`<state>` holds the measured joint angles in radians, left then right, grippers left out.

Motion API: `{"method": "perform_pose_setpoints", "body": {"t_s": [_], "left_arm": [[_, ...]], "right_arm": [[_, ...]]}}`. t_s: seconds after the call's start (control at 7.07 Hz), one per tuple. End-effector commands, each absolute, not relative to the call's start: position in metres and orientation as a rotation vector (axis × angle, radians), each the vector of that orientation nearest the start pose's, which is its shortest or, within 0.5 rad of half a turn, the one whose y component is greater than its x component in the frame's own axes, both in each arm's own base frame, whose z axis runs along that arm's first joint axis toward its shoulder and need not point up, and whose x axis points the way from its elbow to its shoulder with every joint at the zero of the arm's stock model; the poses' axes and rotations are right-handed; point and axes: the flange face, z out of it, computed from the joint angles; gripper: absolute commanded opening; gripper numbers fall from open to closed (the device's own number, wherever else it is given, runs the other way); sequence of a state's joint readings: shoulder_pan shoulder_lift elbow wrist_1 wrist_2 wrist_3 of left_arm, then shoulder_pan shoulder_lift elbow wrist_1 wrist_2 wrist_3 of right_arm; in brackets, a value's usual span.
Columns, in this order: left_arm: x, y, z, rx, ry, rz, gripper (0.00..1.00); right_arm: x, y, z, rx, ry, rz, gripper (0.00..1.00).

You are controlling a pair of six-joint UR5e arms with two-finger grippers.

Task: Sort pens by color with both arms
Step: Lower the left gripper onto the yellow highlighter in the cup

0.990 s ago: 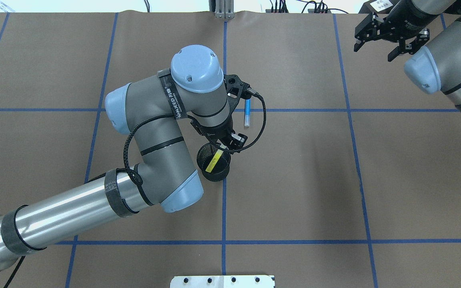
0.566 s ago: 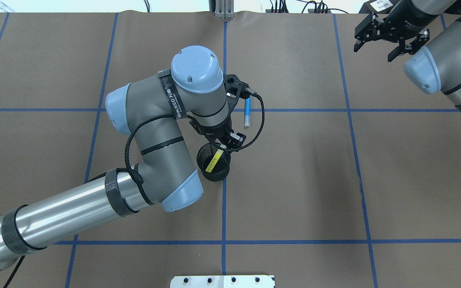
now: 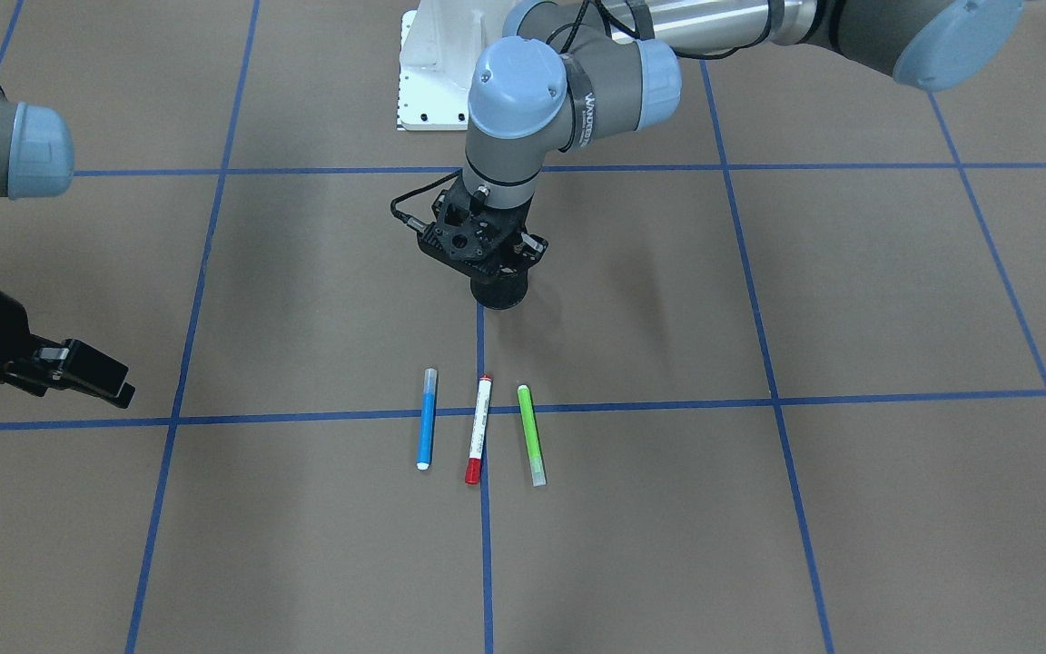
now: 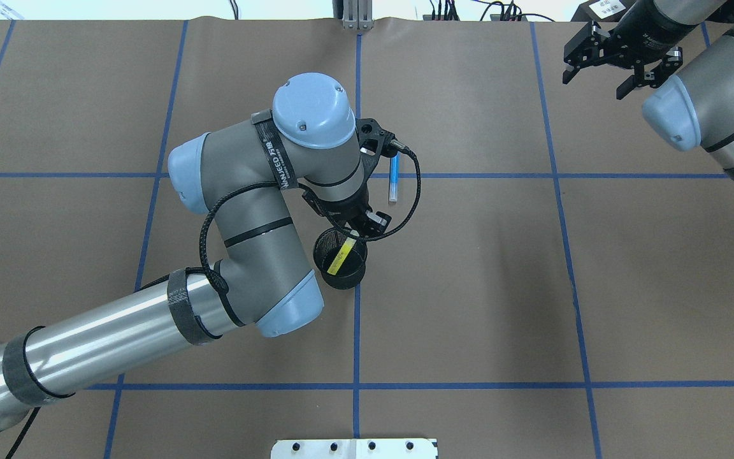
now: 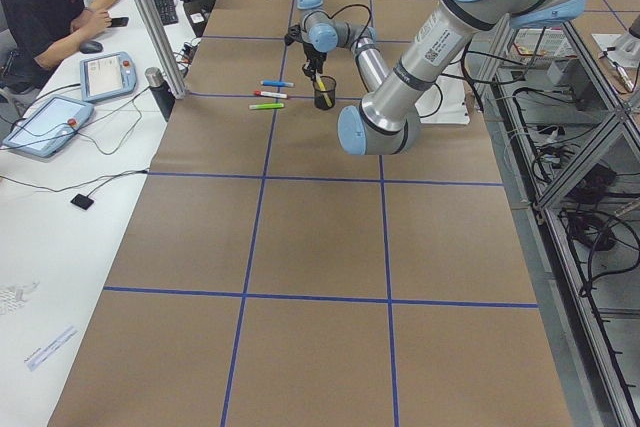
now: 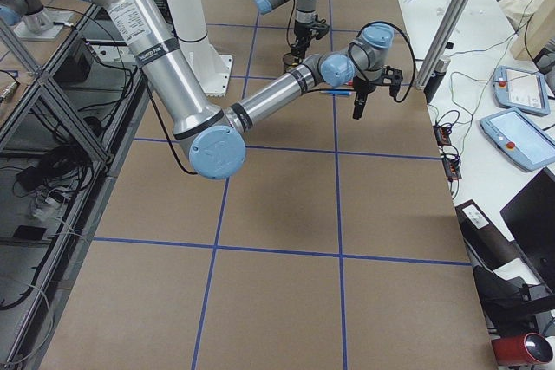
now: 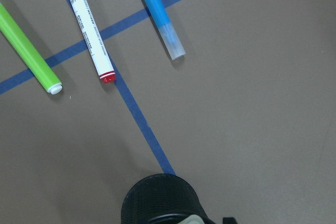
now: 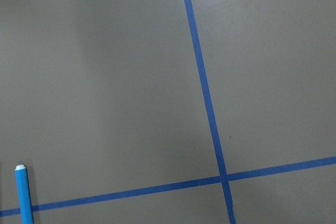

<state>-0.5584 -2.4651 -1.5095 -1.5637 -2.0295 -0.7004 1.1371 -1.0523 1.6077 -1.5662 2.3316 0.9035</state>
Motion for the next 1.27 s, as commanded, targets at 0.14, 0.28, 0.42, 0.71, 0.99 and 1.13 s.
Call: {"method": "perform_pose_setpoints", "body": {"t_s": [0.14,0.28,0.42,0.71,0.99,1.13], "left_arm": [[0.5706,-0.4616,0.127,0.203,0.901,0.476,0.46],[0.5703,-0.4628,0.1276,0.203,0.9,0.474,0.46],[0.5703,-0.4631,0.1279,0.204,0.897,0.473,0.46],[0.5703,-0.4631,0.1279,0.203,0.897,0.47,0.36],[0.57,-0.4642,0.1283,0.199,0.898,0.46,0.32],[0.5702,-0.4648,0.1291,0.201,0.894,0.458,0.31]], "right_arm": [[-0.2216,-0.6318,0.3324,-0.039,-0.911,0.222,0.99],[-0.2216,-0.6318,0.3324,-0.037,-0.911,0.219,0.99],[-0.2216,-0.6318,0.3324,-0.037,-0.911,0.219,0.99],[-0.2216,-0.6318,0.3324,-0.037,-0.911,0.219,0.99],[-0.2214,-0.6316,0.3317,-0.037,-0.912,0.22,0.99],[-0.2211,-0.6308,0.3314,-0.035,-0.913,0.218,0.99]]}}
